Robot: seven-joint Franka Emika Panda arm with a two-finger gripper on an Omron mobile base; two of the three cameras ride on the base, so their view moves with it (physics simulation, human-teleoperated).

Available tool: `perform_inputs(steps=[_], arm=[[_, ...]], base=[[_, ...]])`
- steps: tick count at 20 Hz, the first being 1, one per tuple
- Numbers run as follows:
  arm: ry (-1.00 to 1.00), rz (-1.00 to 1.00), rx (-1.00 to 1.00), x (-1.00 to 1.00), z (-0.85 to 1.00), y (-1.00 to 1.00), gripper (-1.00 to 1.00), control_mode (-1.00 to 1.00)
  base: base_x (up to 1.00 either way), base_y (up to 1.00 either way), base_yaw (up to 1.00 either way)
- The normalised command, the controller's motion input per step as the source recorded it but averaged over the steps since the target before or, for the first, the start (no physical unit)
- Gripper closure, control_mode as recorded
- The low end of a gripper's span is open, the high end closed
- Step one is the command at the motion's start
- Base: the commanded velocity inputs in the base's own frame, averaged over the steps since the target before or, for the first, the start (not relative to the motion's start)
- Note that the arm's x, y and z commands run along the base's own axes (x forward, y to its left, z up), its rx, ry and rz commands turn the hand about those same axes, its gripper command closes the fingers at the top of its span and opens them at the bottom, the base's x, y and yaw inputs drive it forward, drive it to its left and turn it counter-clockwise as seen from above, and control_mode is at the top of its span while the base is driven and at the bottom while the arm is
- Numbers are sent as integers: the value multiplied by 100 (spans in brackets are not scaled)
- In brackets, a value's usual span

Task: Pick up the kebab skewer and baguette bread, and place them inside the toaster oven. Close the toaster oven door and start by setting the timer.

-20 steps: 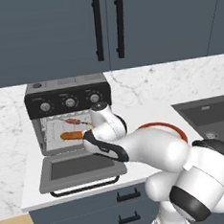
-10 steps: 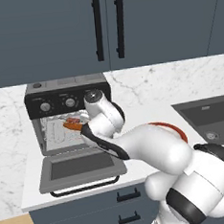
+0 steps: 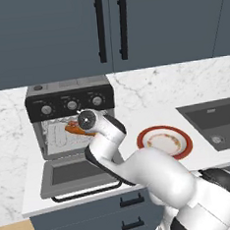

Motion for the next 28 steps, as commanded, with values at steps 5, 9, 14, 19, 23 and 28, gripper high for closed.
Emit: perform_inputs(steps=[5,9,14,19,23,28], arm=[[-8,0,0,-100,70,22,-100,-100],[10,0,0,-100,40,37,-100,-100],[14,0,-8,-100,2,42,-100,-100],[0,-1,-11,-100,-59,48,-100,-100],[0,0,-9,-90,-66,19,-100,-100],[4,-3,-18,-30,-60,5,-100,-100]], base=[[0,0,0],[0,0,0],[0,0,0],[0,0,0],[0,0,0],[0,0,0]])
